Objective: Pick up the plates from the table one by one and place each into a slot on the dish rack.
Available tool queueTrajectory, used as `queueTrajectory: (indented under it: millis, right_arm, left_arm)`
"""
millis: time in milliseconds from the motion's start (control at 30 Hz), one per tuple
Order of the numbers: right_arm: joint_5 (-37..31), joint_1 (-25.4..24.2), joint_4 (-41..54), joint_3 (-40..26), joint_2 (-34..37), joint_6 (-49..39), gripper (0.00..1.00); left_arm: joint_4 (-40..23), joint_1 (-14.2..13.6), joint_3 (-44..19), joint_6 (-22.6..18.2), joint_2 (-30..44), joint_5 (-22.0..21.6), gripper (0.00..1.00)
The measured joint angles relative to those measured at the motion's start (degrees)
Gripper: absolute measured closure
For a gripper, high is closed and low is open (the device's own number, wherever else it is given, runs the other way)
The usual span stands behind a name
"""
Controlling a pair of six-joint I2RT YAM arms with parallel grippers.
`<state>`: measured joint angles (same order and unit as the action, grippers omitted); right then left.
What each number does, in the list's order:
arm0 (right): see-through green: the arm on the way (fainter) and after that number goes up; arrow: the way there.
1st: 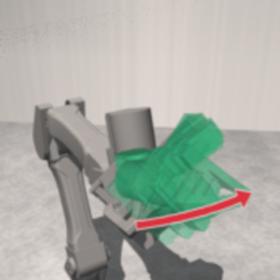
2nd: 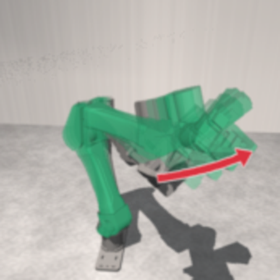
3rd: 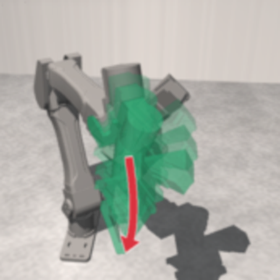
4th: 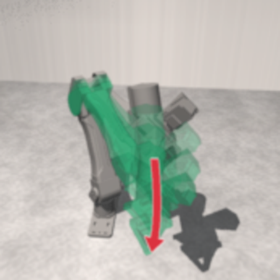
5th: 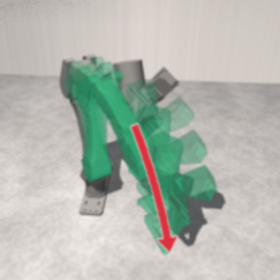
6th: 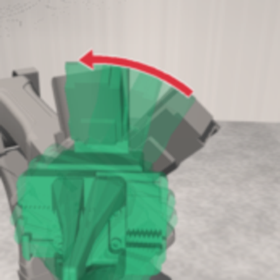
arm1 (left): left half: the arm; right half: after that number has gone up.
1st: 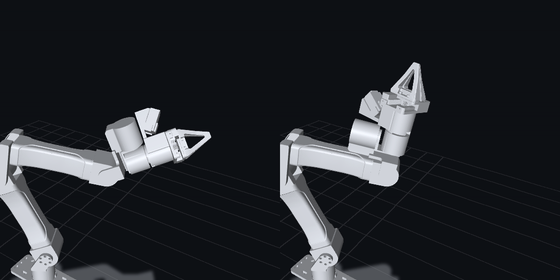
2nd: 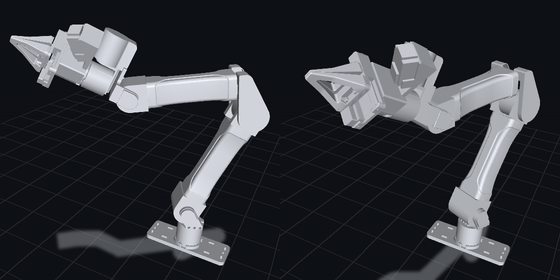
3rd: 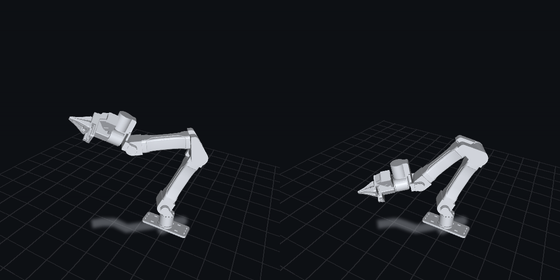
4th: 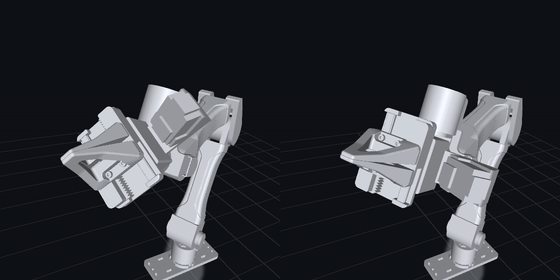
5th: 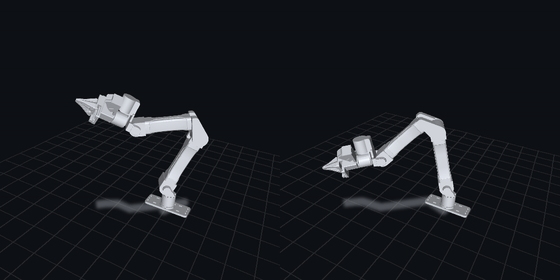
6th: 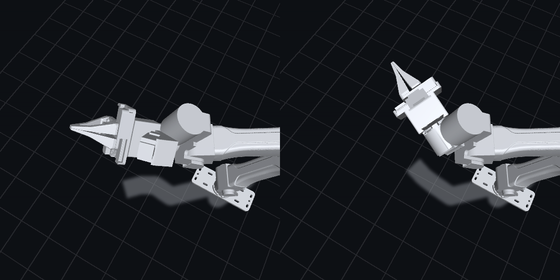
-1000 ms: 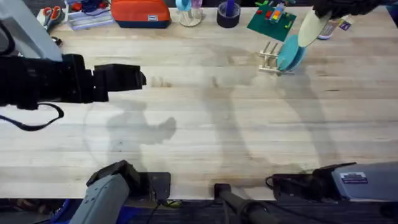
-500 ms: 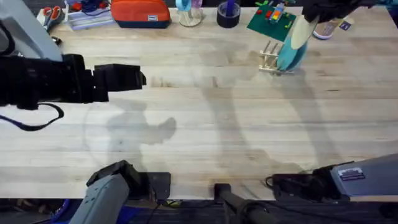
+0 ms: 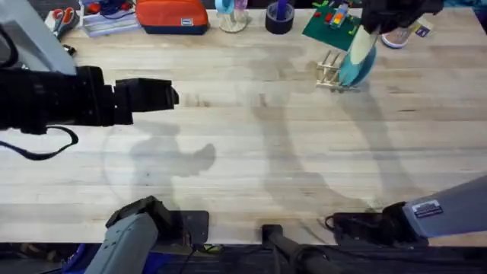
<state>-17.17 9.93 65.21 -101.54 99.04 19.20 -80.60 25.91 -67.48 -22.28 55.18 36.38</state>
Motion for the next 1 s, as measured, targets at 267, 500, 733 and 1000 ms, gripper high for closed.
queueTrajectory:
  millis: [267,500,733,1000]
  right_arm:
    - [0.0,-0.1,-0.9,0.0,0.2,-0.2,0.970]
    - [0.0,-0.4,-1.1,0.0,1.0,-0.4,0.970]
    - [0.0,-0.4,-1.1,0.0,3.8,-0.6,0.970]
    - [0.0,-0.4,-1.2,0.0,4.3,-1.5,0.970]
  left_arm:
    - [0.0,0.0,0.0,0.0,0.0,0.0,0.006]
    - [0.0,0.0,0.0,0.0,0.0,0.0,0.007]
    - [0.0,0.0,0.0,0.0,0.0,0.0,0.006]
    - [0.0,0.0,0.0,0.0,0.0,0.0,0.007]
